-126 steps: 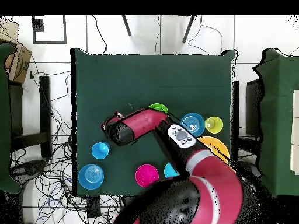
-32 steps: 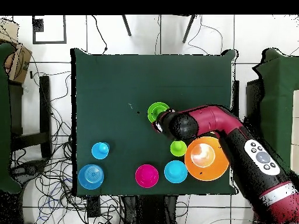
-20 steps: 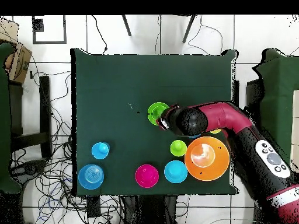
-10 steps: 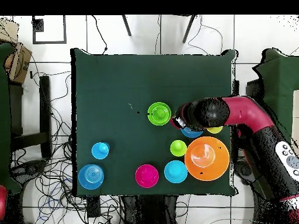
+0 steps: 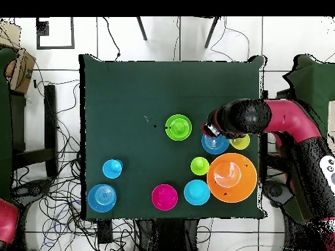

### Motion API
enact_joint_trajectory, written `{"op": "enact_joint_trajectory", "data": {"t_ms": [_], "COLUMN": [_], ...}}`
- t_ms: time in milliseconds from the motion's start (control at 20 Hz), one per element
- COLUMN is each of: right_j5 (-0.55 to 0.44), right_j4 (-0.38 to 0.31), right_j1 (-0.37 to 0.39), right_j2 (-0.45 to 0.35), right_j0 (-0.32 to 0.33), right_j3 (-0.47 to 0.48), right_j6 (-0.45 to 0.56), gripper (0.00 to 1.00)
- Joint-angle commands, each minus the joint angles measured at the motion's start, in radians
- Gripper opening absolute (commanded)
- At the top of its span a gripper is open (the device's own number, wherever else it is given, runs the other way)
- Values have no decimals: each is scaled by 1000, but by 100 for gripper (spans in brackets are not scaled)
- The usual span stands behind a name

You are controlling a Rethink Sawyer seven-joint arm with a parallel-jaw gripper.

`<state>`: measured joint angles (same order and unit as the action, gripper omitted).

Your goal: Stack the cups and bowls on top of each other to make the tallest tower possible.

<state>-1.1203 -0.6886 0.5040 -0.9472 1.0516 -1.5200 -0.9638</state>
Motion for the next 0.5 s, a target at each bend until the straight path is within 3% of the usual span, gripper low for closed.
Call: {"op": "enact_joint_trajectory", "data": {"t_ms": [50,500], "right_j5": [23,131], "right_j4": [-82,-124], "right_j1": [-64,-120], "right_j2": [9,21], "right_j0": [-35,-75], "right_j3": [85,86], "right_j6": [326,254], "gripper": [100,100]}}
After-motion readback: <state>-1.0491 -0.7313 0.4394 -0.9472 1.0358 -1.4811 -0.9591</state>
